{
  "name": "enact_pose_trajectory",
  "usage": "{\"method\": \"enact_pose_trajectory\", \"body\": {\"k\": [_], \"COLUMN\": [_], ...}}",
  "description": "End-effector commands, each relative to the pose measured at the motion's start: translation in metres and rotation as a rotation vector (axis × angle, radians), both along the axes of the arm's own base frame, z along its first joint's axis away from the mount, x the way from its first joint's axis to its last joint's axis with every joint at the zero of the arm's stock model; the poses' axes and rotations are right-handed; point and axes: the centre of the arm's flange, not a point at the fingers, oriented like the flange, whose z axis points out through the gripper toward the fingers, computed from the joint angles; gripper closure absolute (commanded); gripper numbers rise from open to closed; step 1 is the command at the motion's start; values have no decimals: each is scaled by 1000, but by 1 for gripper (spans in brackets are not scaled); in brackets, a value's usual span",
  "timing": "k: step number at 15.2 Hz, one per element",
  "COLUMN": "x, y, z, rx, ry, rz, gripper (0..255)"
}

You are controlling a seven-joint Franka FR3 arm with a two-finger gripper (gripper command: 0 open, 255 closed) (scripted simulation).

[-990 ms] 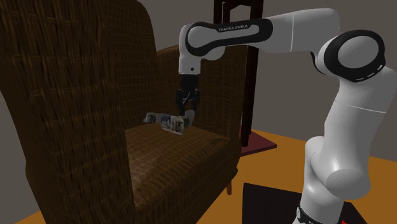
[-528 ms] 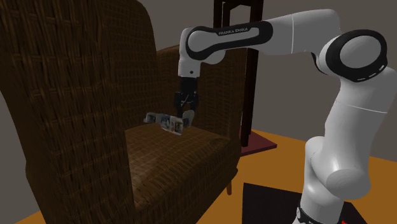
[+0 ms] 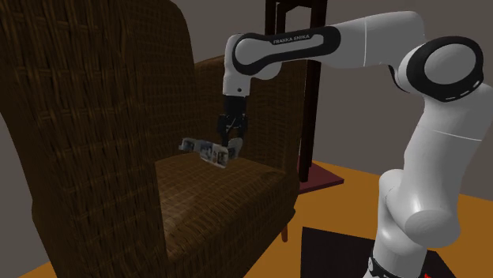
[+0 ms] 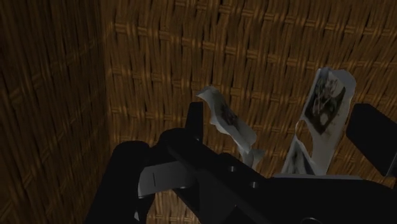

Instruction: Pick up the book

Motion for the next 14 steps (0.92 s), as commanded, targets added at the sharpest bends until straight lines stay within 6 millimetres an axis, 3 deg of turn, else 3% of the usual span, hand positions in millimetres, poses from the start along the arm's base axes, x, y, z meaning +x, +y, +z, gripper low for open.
{"method": "enact_pose_trajectory", "body": {"k": [1,3,14], "x": [2,6,6], "y": [-2,-1,-1], "z": [-15,-25,33], "rx": [0,0,0], "ry": [36,36,36], "rz": [1,2,2], "gripper": [255,255,255]}}
